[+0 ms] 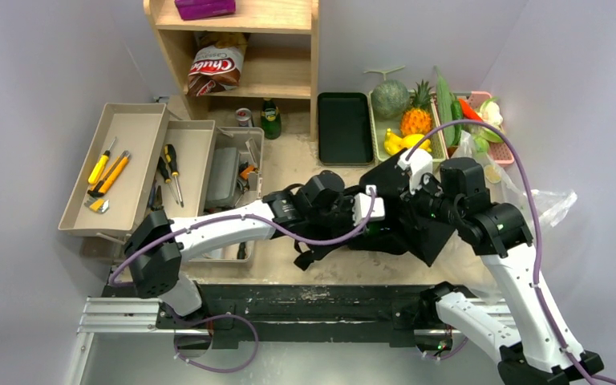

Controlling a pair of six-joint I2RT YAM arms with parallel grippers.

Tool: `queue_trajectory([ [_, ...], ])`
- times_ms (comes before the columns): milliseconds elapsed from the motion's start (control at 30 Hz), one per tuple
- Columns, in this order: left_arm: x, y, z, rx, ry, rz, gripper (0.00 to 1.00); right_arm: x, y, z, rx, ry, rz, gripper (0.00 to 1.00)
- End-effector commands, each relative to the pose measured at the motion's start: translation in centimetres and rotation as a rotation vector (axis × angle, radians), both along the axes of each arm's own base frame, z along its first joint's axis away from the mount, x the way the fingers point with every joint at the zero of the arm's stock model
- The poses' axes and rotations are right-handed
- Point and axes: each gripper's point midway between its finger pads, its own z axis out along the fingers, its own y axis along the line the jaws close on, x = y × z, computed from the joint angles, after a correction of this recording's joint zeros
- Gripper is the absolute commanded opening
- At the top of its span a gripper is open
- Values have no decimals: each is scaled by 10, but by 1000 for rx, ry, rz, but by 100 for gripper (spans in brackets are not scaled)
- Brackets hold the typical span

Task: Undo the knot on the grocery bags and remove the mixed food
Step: Pick up the bottle from the takeout bag.

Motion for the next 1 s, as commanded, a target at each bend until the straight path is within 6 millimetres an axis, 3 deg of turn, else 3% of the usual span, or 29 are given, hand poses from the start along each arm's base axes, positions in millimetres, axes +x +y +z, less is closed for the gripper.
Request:
queue_trajectory([
  [0, 21, 14, 24, -103, -21, 131, 46, -13, -8, -3, -64, 2, 58, 0],
  [133, 4, 20, -4, -88, -134, 8, 49, -14, 16, 24, 95, -87, 112, 0],
  [233, -31, 17, -16, -111, -181, -177, 50, 4, 24, 54, 188, -200, 66, 0],
  [367, -68, 2, -7, -185, -191, -379, 50, 28, 40, 87, 297, -265, 44, 0],
  [500, -91, -26, 7, -206, -199, -538, 50, 40, 55, 94, 377, -239, 39, 0],
  [600, -77, -50, 16, -177, -142, -415, 50, 39, 56, 92, 400, -217, 23, 0],
  [633, -60, -55, 16, -178, -128, -291, 50, 37, 55, 90, 399, -207, 17, 0],
  [800, 2, -40, -11, -79, -118, 143, 54, 23, 52, 84, 409, -164, 13, 0],
  [967, 24, -27, -39, 1, -62, 319, 63, 16, 54, 81, 404, -140, 36, 0],
])
